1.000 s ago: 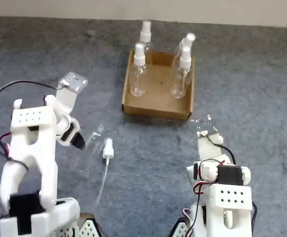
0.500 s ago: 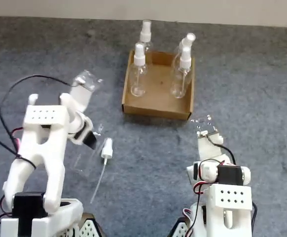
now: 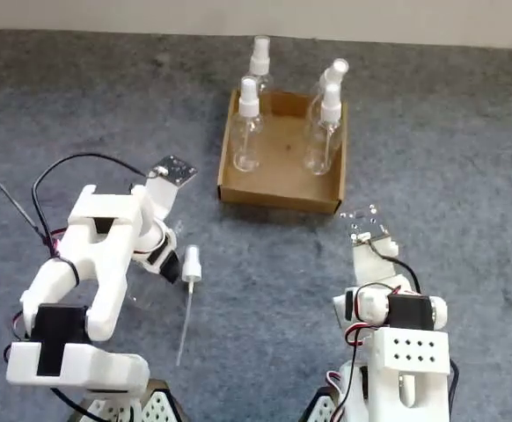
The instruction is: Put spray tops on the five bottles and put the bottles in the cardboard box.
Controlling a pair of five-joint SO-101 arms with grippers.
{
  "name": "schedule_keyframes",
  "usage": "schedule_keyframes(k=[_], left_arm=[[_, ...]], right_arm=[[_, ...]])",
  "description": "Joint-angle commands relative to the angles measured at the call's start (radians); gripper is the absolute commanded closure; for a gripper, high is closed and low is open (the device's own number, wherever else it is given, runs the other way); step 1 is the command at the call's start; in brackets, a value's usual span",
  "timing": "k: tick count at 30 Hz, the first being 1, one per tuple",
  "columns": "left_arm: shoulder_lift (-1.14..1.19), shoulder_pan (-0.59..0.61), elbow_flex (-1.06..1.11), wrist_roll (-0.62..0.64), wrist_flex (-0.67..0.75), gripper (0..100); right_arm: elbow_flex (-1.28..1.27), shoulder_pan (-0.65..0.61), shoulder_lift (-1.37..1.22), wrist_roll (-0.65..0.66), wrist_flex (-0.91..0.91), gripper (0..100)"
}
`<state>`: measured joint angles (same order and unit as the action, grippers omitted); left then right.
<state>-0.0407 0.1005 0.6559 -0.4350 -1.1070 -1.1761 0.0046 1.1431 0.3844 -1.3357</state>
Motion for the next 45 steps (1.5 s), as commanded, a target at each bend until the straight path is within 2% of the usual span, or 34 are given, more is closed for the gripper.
schedule_keyframes(k=[1, 4, 7, 11, 15, 19, 23, 26, 30, 32, 38, 45], left_arm=[[-0.021, 0.008, -0.022, 0.008, 0.009, 92], [-0.088, 0.001, -0.05, 0.02, -0.028, 97], [-0.173, -0.045, -0.088, 0.092, -0.112, 98], [-0.26, -0.17, -0.143, 0.17, -0.201, 98], [-0.283, -0.302, -0.2, 0.261, -0.232, 98], [-0.223, -0.438, -0.236, 0.399, -0.226, 98], [-0.096, -0.573, -0.317, 0.555, -0.195, 98], [0.007, -0.651, -0.381, 0.677, -0.153, 98], [0.127, -0.739, -0.478, 0.783, -0.147, 98], [0.171, -0.757, -0.515, 0.801, -0.147, 96], [0.196, -0.762, -0.524, 0.804, -0.241, 78], [0.194, -0.728, -0.533, 0.796, -0.278, 76]], right_arm=[[0.01, 0.005, 0.015, 0.005, -0.005, 71.5], [0.012, 0.005, 0.015, 0.003, -0.005, 71.5], [0.012, 0.004, 0.015, 0.003, -0.005, 71.5], [0.01, 0.004, 0.013, 0.003, -0.005, 71.5], [0.012, 0.01, 0.013, 0.003, -0.007, 71.5], [0.013, 0.021, 0.012, 0.003, -0.015, 71.5], [0.082, 0.107, 0.008, 0.008, -0.016, 71.5], [0.137, 0.165, 0.008, 0.011, -0.048, 71.5], [0.22, 0.176, 0.008, 0.011, -0.117, 71.5], [0.248, 0.176, 0.008, 0.011, -0.139, 71.5], [0.262, 0.174, 0.007, 0.008, -0.148, 71.5], [0.265, 0.173, -0.01, 0.005, -0.151, 71.5]])
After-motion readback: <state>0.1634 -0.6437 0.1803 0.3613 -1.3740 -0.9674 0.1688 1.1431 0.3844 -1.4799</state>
